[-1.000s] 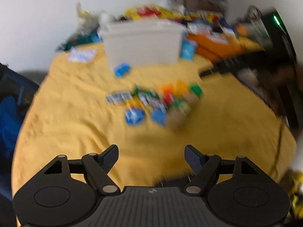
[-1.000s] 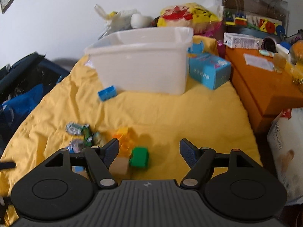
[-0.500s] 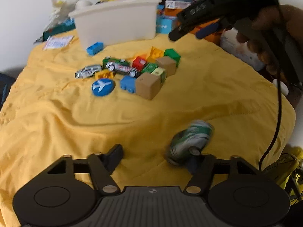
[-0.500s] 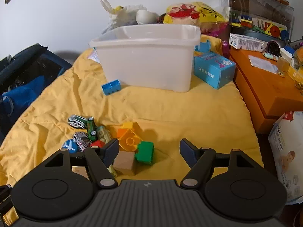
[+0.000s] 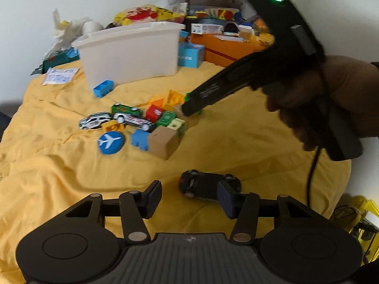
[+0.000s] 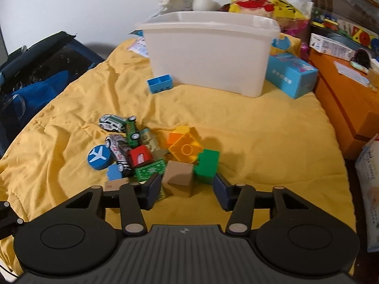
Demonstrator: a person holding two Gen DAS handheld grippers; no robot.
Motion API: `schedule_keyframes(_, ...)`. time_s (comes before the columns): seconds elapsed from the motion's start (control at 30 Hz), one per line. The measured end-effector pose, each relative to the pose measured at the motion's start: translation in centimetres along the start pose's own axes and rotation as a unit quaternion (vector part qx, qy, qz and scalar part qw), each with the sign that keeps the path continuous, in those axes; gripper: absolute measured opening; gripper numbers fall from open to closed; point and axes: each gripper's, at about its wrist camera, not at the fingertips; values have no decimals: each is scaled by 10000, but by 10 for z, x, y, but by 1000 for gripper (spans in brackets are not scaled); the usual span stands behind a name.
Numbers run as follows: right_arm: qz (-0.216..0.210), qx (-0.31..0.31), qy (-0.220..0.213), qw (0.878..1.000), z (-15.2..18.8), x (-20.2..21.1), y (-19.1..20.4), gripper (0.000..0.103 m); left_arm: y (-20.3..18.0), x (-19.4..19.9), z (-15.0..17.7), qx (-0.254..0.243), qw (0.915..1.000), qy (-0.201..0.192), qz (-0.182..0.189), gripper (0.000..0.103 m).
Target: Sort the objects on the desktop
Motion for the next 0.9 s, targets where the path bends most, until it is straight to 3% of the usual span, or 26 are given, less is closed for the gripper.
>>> schedule_keyframes(0.1,16,157,78,9998,0,-12,5,42,-4,-11,-1,-109,9999,110,-19,56)
schedule_keyframes(0.2,115,125,49,9998,-2,-20,5,41,-5,-18,-2,-72,9999,119,-63,64)
schedule_keyframes(0.23,113,103,57,9999,-4,-22,5,36,-6,-19,-4,-76,9999,114,-85,64)
schedule_keyframes(0.37,45,121,349,9993,-4,-33,4,33,-11,-25,-7,-183,9998,89,-77,64)
schedule_keyframes(0.47,36,216,231,9995,0,-25,-1,33,-13,-29,-8,-202,9998,23,-59,66)
schedule_keyframes(0.67,31,-235,-67,9997,4,14,-30,33,-16,-28,-14,-144,9998,-29,140,66)
schedule_keyframes(0.9,272,-568,-73,9980,17,37,-61,33,-13,-45,-12,-16,9996,225,160,65)
Point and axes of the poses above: each gripper's, at about its wrist camera, not at the fingertips, and x roughly against the way its jaws point, y to its left, z to its underside, and after that the axes turned 3 degrees about y, right-handed
